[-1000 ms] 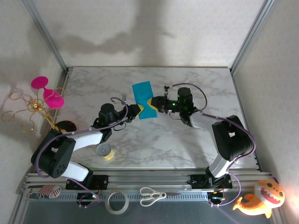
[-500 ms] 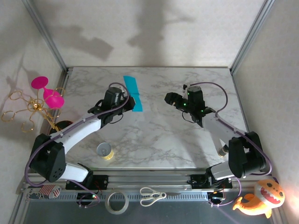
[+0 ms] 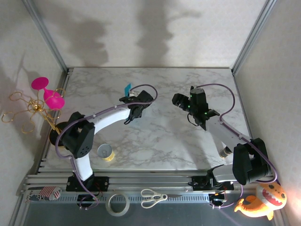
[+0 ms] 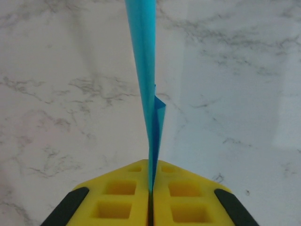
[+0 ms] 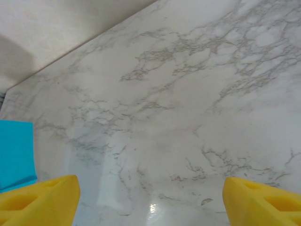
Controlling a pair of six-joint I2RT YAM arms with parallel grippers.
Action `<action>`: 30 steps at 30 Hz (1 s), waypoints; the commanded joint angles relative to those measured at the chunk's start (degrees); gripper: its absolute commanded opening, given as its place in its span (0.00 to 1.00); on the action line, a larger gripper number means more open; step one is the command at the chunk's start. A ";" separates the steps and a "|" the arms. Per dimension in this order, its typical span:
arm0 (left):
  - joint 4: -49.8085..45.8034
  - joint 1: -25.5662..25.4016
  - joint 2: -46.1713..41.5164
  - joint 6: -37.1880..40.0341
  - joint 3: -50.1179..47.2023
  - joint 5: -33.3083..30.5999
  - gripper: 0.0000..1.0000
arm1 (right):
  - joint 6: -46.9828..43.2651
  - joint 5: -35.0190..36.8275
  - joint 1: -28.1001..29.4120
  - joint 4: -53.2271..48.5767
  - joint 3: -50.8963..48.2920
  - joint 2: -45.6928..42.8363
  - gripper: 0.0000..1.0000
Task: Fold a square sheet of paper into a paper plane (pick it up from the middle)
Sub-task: Turn over the paper at the center of the table, then move the paper to the center of the table.
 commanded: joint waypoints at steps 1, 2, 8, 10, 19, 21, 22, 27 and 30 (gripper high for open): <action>1.75 -0.63 1.57 -2.33 0.78 8.81 0.10 | 1.00 2.04 -0.21 -0.75 -1.33 -1.17 0.80; 3.84 -0.66 1.90 -3.13 0.08 12.23 0.10 | 1.08 1.92 -0.34 -0.68 -1.42 -1.14 0.80; 12.29 -0.66 4.54 -6.81 -1.82 26.03 0.20 | 1.88 0.80 -0.94 -0.26 -1.64 -0.96 0.79; 14.68 -0.64 4.31 -7.30 -2.29 29.74 0.29 | 1.90 0.47 -0.97 -0.22 -1.56 -0.60 0.79; 31.77 6.21 -3.88 -13.73 -12.43 50.29 0.59 | 2.70 -6.78 -0.59 2.07 -1.38 2.81 0.75; 36.89 9.00 -6.96 -16.90 -16.69 53.24 0.64 | 2.95 -9.60 0.62 3.14 -1.25 4.48 0.72; 38.26 10.15 -8.21 -17.88 -18.34 53.51 0.66 | 3.03 -10.29 1.45 3.42 -1.04 5.34 0.71; 38.79 16.04 -13.67 -20.59 -25.47 49.32 0.73 | 3.05 -12.67 8.63 3.38 3.12 11.90 0.61; 39.80 19.03 -16.59 -21.95 -29.68 47.65 0.79 | 3.60 -15.20 12.21 4.11 5.79 16.40 0.53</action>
